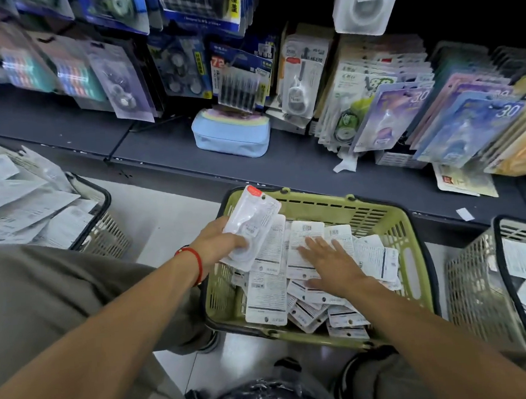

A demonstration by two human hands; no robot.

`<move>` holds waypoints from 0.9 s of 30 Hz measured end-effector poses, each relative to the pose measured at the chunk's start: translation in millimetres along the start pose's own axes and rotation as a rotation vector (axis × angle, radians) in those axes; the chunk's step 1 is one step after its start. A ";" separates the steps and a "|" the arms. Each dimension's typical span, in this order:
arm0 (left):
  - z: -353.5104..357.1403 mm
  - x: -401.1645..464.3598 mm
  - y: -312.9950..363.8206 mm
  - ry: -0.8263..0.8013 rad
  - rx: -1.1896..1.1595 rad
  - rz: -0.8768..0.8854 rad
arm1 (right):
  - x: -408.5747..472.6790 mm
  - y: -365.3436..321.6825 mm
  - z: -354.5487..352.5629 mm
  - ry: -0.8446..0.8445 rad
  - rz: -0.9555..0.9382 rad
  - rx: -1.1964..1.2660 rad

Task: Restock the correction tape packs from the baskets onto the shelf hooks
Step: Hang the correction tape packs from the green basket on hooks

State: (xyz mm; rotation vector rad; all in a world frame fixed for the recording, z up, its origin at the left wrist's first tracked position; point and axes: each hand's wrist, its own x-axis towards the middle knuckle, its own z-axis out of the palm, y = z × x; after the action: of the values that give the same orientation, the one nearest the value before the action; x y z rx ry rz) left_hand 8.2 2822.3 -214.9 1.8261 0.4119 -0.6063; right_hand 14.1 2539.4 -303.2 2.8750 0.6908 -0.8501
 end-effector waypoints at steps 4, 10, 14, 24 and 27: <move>9.5 2.0 6.5 -0.014 -0.039 0.032 | -11.8 10.5 -37.6 -0.013 0.007 0.493; 16.9 0.0 13.1 0.013 -0.156 -0.008 | -25.4 46.9 -122.1 0.511 0.042 0.923; 17.3 -4.8 11.6 -0.213 -0.299 -0.046 | -18.5 19.5 -133.7 0.416 0.009 1.175; 22.9 -4.7 -1.5 -0.308 -0.233 0.040 | -16.5 -6.3 -110.2 0.331 -0.071 1.391; 28.3 -2.9 0.0 -0.283 -0.287 0.021 | -6.9 -13.0 -98.4 0.514 0.050 1.393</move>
State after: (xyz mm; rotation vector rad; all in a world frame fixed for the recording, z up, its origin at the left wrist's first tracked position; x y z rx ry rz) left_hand 0.1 2795.6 -220.4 1.4453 0.2728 -0.7394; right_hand 52.6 2566.4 -215.5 4.4051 -0.1340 -0.7163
